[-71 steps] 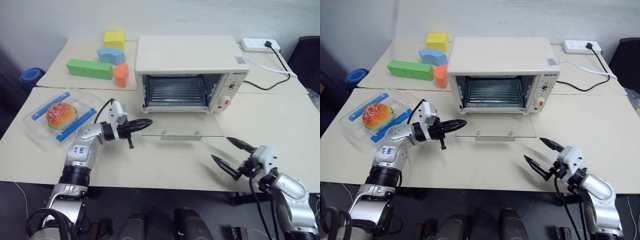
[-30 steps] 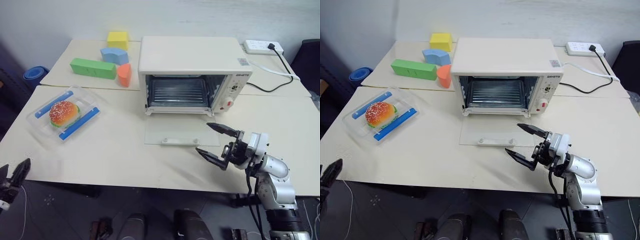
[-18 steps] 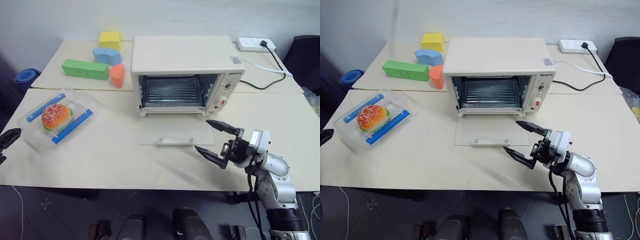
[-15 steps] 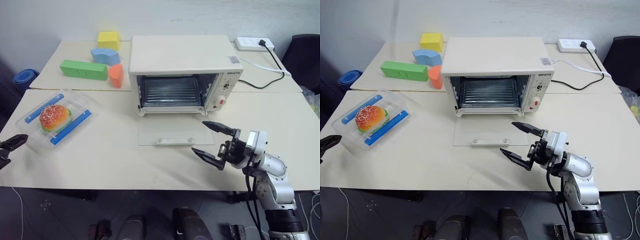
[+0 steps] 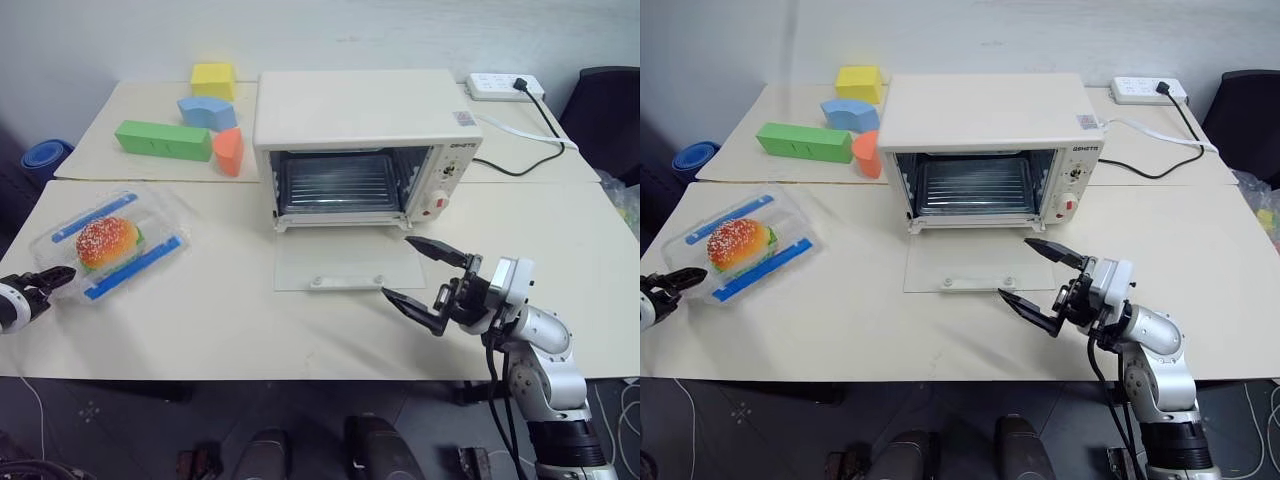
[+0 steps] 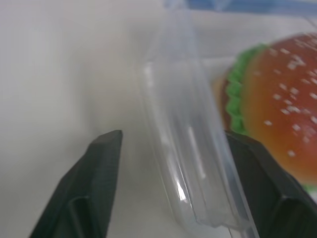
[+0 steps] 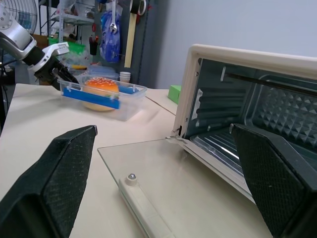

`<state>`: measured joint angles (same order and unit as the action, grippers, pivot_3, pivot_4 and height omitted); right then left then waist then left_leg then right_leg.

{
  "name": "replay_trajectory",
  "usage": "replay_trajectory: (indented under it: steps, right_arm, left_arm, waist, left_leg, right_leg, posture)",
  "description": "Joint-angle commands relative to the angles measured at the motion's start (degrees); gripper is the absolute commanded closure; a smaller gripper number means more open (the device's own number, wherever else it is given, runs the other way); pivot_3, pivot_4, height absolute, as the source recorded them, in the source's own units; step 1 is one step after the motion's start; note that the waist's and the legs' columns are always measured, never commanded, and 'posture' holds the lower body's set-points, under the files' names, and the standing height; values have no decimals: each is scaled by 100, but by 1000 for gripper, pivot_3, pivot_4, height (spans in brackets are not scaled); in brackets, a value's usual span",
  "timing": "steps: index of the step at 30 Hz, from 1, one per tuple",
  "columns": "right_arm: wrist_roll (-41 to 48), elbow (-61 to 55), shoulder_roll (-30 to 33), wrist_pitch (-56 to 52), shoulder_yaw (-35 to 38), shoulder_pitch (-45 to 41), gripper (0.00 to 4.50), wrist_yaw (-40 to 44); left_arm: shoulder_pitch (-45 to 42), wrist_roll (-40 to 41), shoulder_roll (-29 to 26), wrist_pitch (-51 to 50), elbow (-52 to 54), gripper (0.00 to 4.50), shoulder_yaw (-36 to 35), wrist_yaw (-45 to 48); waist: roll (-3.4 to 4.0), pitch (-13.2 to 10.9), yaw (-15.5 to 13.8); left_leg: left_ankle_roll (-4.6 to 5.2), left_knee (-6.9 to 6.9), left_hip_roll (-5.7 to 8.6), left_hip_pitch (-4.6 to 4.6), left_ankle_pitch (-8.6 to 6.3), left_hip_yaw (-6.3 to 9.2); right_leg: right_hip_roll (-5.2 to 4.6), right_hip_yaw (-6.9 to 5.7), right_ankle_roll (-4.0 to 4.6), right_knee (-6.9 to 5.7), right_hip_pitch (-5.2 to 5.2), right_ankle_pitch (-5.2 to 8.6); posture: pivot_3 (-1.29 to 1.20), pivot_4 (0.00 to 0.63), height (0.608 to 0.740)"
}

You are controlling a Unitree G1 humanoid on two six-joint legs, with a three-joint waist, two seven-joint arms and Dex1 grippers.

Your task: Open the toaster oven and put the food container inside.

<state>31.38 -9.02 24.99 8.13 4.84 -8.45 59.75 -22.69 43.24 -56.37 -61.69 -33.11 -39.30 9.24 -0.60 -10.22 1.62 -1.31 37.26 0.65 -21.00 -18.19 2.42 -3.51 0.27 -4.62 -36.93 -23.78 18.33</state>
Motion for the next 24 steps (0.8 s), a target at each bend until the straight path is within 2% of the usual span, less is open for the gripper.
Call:
replay_trajectory:
  steps: [1, 7, 11, 18, 22, 24]
  right_arm:
    - [-54, -228, 59, 6, 31, -98, 0, -103]
    - [-113, -104, 79, 24, 71, -107, 0, -90]
    - [-155, -37, 128, 28, 112, -68, 0, -84]
    - [-221, -120, 300, 118, 513, 375, 0, -315]
    - [-231, -290, 462, 142, 801, 840, 0, -431]
    - [-253, -377, 468, 164, 919, 1019, 0, -549]
  left_arm:
    - [-223, -306, -266, 196, -231, 2529, 12, 203]
    - [-439, -533, -402, 131, -8, 4131, 177, 583]
    - [-137, -443, -591, -198, 1087, 4233, 759, 1467]
    - [-174, 113, -574, -1227, 3067, 4233, 1256, 2092]
    - [-916, 424, 56, -2134, 3847, 4233, 1566, 1690]
    - [-1418, 398, 728, -2527, 4032, 4233, 1656, 1284]
  waist:
    - [-1, 0, -9]
    - [-3, 1, -7]
    - [-19, 1, -10]
    - [-19, 1, -41]
    - [-19, 1, -88]
    - [-15, 1, -138]
  left_leg:
    - [0, 2, 0, 0, 0, 0]
    - [0, 2, 0, -5, 0, 1]
    - [0, 6, 0, -17, 0, 2]
    - [2, 4, 5, -17, -1, 4]
    - [3, 10, 8, -19, -1, 3]
    - [5, 18, 8, -18, 0, 2]
  right_leg:
    - [0, -1, 0, -1, 0, 0]
    - [0, 0, 0, -4, -3, 0]
    - [-1, -1, 0, -4, -8, 0]
    - [-6, 2, 0, -2, -7, 0]
    - [-5, 3, 0, -2, -6, 0]
    - [-2, 3, -1, -8, -3, -1]
  posture:
    - [0, 150, 740]
    - [0, 150, 740]
    - [0, 150, 740]
    - [0, 150, 740]
    - [0, 150, 740]
    - [0, 150, 740]
